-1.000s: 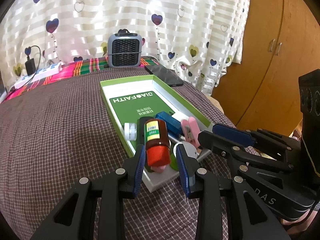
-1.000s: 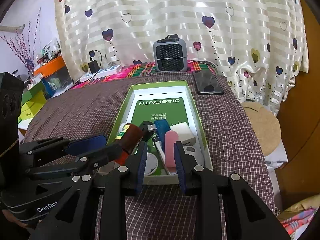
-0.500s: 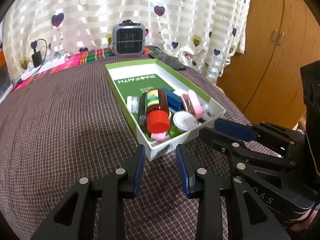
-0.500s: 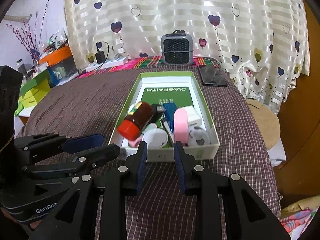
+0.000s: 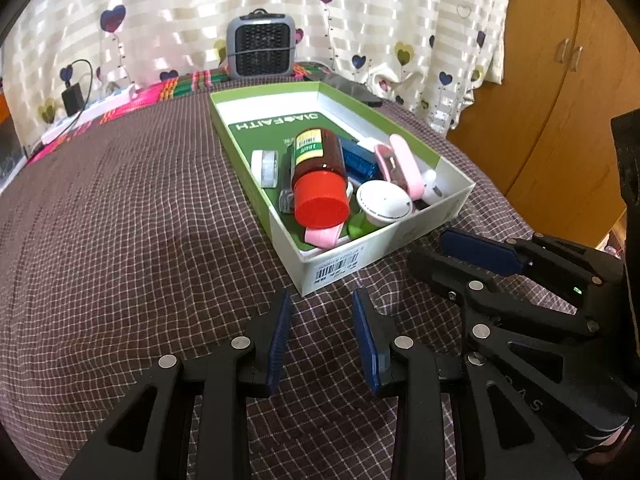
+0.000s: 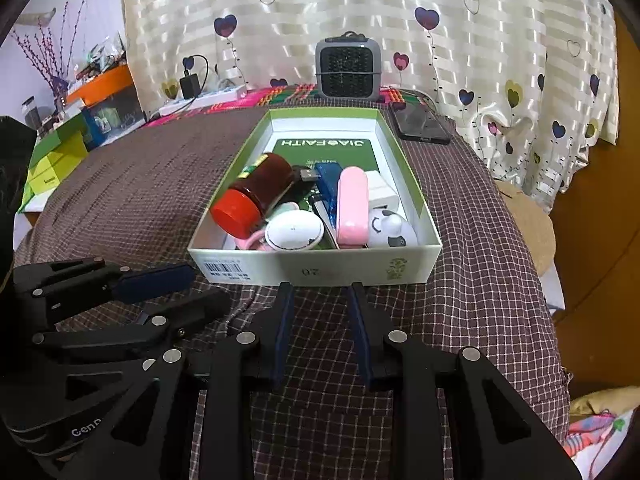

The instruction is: Organize rigid objects

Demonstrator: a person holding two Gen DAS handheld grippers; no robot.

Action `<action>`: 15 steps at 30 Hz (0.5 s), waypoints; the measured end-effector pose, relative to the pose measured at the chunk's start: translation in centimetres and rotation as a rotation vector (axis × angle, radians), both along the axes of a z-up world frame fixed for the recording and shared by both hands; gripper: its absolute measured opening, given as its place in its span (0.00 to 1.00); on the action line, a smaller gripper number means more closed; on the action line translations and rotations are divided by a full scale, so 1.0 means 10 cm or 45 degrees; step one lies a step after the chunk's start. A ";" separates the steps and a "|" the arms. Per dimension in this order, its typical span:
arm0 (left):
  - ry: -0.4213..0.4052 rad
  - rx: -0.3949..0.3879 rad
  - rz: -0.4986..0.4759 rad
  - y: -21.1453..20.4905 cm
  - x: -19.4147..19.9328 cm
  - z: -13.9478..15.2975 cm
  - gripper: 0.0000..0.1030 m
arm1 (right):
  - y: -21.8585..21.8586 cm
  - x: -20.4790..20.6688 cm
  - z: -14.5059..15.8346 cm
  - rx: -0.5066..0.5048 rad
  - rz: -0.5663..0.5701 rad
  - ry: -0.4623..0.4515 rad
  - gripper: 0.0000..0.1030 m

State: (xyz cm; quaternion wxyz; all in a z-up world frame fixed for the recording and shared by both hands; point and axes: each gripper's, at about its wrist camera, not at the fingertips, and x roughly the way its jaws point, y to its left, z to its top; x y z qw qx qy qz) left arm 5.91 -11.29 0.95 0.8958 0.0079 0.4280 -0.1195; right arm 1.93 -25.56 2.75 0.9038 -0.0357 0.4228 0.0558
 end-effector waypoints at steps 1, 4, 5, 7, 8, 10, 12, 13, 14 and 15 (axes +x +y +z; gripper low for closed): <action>-0.009 0.009 0.000 -0.01 0.00 0.00 0.30 | 0.00 0.01 -0.02 -0.005 -0.001 0.007 0.28; -0.026 0.041 0.005 -0.03 0.01 -0.01 0.30 | -0.01 0.03 -0.05 -0.001 0.000 0.019 0.28; -0.031 0.049 0.006 -0.04 0.01 -0.01 0.30 | -0.01 0.04 -0.06 0.001 0.000 0.021 0.28; -0.050 0.072 0.010 -0.06 0.01 -0.02 0.30 | -0.02 0.06 -0.08 0.003 -0.002 0.028 0.28; -0.058 0.079 0.013 -0.06 0.01 -0.02 0.30 | -0.02 0.07 -0.09 0.003 -0.003 0.031 0.28; -0.056 0.075 0.017 -0.06 0.02 -0.02 0.30 | -0.03 0.08 -0.11 0.007 -0.005 0.041 0.28; -0.057 0.074 0.020 -0.06 0.02 -0.03 0.30 | -0.03 0.08 -0.10 0.002 -0.008 0.041 0.28; -0.057 0.074 0.021 -0.06 0.02 -0.02 0.30 | -0.03 0.08 -0.10 0.004 -0.009 0.042 0.28; -0.057 0.074 0.024 -0.07 0.02 -0.02 0.30 | -0.03 0.08 -0.10 0.004 -0.009 0.042 0.28; -0.058 0.074 0.027 -0.07 0.02 -0.03 0.30 | -0.03 0.08 -0.10 0.003 -0.010 0.042 0.28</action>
